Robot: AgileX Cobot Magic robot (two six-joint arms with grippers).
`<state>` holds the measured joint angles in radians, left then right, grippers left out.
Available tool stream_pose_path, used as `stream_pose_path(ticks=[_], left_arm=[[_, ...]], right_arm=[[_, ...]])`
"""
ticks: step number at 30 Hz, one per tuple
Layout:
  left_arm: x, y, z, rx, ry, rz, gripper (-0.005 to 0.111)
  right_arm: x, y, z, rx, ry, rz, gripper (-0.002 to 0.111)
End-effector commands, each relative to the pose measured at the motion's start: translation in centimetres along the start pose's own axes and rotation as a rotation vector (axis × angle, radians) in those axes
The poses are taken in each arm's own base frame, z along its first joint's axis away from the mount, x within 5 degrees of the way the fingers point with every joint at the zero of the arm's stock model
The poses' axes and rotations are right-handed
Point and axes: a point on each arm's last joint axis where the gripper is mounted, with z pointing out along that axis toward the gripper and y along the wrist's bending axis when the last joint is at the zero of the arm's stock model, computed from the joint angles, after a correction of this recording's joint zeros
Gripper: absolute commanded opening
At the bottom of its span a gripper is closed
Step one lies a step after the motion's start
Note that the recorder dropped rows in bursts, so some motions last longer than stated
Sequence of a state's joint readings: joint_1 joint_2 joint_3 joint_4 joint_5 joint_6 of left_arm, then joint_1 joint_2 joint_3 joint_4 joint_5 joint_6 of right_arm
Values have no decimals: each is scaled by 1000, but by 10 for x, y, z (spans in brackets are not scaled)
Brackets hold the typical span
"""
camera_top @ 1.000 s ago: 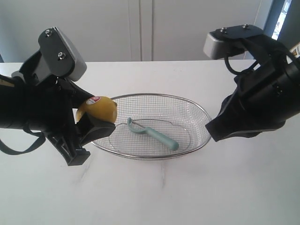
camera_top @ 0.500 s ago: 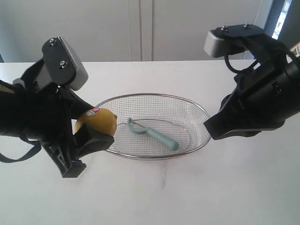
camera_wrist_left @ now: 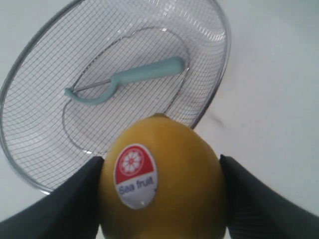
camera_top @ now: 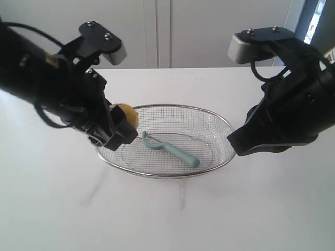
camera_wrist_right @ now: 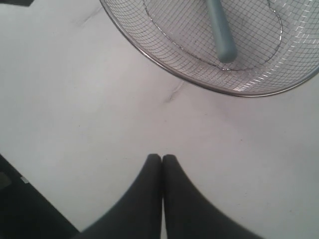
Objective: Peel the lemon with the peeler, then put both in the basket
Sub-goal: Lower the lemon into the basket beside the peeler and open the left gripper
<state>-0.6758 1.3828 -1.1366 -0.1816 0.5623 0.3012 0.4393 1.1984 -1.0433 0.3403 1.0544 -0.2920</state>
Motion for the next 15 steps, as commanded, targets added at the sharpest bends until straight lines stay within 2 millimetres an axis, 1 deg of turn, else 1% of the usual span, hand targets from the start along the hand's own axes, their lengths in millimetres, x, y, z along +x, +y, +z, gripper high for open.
stream_pose_path(ticks=[1, 7, 12, 15], left_arm=[[-19, 13, 19, -25, 180, -30, 0], [-37, 22, 48, -6, 204, -44, 0], [-38, 27, 74, -19, 186, -50, 0], [-36, 29, 85, -18, 197, -53, 0]], right_arm=[[1, 1, -1, -5, -16, 5, 0], [1, 1, -1, -4, -15, 4, 0], [1, 1, -1, -4, -15, 4, 0], [1, 1, -1, -4, -15, 4, 0]])
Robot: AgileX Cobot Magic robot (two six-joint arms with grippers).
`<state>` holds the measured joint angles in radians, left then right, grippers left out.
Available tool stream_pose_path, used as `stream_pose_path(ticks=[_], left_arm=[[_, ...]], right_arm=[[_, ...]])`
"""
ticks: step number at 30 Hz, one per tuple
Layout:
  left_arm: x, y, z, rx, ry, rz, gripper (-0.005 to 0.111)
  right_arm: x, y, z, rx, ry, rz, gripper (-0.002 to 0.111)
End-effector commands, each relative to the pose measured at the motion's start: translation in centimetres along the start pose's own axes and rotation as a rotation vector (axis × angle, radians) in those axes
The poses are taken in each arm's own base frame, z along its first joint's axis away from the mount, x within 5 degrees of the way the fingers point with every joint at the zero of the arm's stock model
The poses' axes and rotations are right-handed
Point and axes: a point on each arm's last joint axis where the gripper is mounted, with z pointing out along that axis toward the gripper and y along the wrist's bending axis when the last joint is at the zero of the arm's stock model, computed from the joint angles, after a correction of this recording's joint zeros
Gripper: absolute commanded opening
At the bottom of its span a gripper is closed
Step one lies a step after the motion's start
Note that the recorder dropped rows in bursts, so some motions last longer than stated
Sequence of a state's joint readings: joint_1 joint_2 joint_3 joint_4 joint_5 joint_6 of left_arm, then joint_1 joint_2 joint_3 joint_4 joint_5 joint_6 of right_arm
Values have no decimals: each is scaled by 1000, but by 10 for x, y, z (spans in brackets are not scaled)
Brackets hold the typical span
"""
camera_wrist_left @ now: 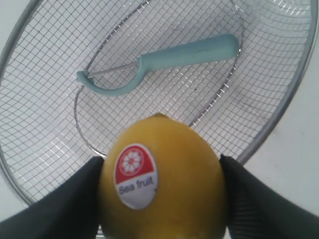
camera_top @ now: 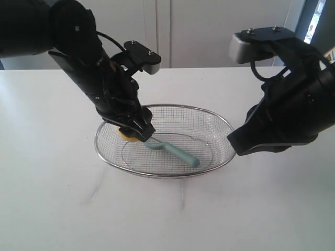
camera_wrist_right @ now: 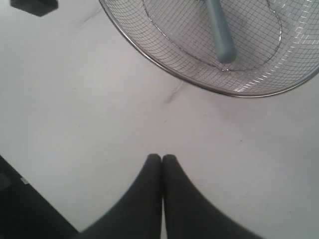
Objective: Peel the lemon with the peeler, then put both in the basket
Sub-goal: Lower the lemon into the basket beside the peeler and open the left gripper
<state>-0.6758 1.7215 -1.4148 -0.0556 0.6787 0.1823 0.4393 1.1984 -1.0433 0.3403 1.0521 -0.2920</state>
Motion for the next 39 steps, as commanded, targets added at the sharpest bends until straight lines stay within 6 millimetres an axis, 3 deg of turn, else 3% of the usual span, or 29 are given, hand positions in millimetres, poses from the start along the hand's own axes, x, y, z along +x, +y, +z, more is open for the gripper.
stream_pose_path(ticks=[1, 10, 21, 39], left_arm=[[-3, -1, 14, 8, 0, -13, 0], [-4, 5, 46, -16, 9, 6, 0], [0, 9, 68, -34, 50, 30, 0], [0, 10, 70, -41, 49, 101, 0]], right_arm=[[1, 1, -1, -4, -13, 4, 0], [1, 1, -1, -4, -13, 4, 0], [1, 1, -1, -4, -13, 4, 0], [1, 1, -1, -4, -13, 4, 0]])
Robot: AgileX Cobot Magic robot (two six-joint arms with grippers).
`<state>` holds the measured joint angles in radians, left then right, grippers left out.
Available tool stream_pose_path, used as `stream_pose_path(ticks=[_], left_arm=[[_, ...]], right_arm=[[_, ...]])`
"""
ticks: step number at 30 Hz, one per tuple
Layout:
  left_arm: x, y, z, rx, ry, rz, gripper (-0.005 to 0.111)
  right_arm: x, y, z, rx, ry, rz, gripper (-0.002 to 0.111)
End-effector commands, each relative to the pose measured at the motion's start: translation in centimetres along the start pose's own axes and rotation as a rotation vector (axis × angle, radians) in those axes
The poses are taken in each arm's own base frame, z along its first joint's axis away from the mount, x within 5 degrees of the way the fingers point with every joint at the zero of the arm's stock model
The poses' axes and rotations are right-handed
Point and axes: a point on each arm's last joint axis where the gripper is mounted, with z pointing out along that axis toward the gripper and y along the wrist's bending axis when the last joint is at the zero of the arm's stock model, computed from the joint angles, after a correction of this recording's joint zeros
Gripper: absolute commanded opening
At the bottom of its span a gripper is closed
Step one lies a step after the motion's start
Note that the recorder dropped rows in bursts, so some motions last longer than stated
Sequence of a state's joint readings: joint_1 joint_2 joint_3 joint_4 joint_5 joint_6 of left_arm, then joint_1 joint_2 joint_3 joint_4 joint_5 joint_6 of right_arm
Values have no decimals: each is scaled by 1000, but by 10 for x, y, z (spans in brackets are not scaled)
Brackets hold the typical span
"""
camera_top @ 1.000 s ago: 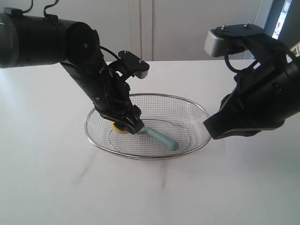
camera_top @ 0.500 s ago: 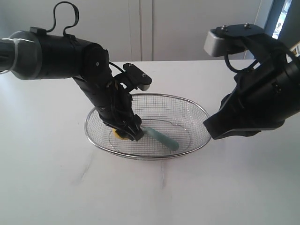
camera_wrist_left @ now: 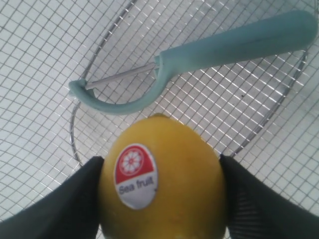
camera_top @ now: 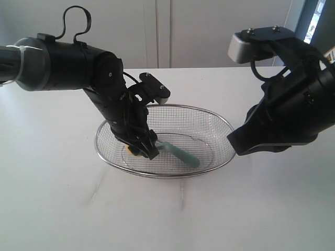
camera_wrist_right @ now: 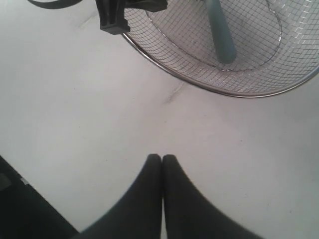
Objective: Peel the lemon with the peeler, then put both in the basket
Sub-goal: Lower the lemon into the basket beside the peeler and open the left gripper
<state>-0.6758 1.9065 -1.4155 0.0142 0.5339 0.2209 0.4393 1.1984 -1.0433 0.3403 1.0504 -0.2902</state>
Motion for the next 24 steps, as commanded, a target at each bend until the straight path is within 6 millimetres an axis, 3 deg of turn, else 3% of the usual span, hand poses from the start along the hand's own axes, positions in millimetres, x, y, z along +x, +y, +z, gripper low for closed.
stream_pose_path(ticks=[1, 5, 10, 12, 17, 20, 21, 24], left_arm=[[-2, -2, -3, 3, -7, 25, 1], [-2, -1, 6, 2, -7, 46, 21], [-2, -1, 11, -2, -15, 37, 71], [-3, -1, 11, -2, -16, 37, 81], [-3, -1, 8, -1, -15, 33, 83], [-3, -1, -4, 2, -12, -1, 81], [-3, -2, -10, 7, 0, -18, 78], [-7, -3, -55, 18, 13, -59, 53]], right_arm=[[1, 1, -1, -5, -11, 2, 0], [1, 1, -1, -5, -11, 2, 0], [1, 1, -1, -5, -11, 2, 0], [1, 1, -1, -5, -11, 2, 0], [1, 1, -1, -5, -11, 2, 0], [1, 1, -1, -5, -11, 2, 0], [1, 1, -1, -5, -11, 2, 0], [1, 1, -1, -5, -11, 2, 0]])
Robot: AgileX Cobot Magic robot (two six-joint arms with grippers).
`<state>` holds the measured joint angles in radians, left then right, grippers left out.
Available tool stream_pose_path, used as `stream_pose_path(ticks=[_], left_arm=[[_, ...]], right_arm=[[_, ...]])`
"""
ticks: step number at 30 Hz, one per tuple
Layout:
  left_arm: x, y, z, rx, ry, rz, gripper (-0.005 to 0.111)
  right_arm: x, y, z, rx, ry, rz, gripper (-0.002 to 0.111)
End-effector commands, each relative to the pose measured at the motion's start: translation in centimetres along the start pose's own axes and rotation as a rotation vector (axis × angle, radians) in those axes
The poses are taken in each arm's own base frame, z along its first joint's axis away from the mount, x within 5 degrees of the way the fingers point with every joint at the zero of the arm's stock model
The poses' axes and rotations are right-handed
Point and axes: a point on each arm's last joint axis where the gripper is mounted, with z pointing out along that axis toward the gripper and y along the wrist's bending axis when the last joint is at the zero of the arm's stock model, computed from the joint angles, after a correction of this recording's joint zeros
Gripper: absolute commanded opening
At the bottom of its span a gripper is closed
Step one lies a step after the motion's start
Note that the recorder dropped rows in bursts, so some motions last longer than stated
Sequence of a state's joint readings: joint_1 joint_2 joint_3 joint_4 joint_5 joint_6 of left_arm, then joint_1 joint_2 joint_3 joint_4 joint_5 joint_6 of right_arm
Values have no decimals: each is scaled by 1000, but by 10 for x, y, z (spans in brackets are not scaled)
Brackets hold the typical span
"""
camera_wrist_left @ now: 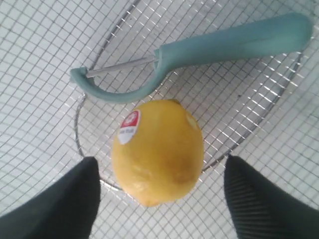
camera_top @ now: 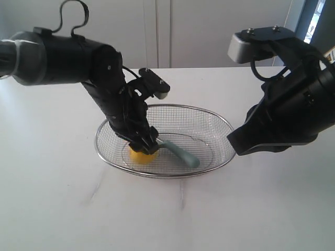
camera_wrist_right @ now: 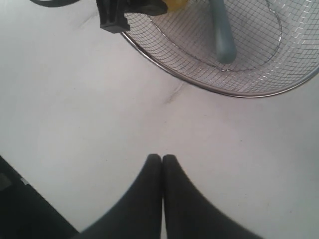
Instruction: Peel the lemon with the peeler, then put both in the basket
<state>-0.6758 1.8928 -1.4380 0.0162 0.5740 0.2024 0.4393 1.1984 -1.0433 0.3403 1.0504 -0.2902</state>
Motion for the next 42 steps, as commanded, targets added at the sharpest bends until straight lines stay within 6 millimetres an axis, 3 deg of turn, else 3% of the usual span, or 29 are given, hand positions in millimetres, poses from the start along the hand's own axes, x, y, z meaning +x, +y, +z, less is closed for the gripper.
stream_pose_path(ticks=[1, 4, 7, 11, 42], left_arm=[[-3, -4, -58, 19, 15, -41, 43], [6, -9, -102, 29, 31, -35, 2], [20, -15, -136, 41, 57, -63, 0], [28, -19, -162, 35, 35, -77, 0], [26, -18, -162, 28, 19, -77, 0]], right_arm=[[1, 1, -1, -5, -11, 2, 0], [1, 1, -1, -5, -11, 2, 0], [1, 1, -1, -5, -11, 2, 0], [1, 1, -1, -5, -11, 2, 0], [1, 1, -1, -5, -11, 2, 0]])
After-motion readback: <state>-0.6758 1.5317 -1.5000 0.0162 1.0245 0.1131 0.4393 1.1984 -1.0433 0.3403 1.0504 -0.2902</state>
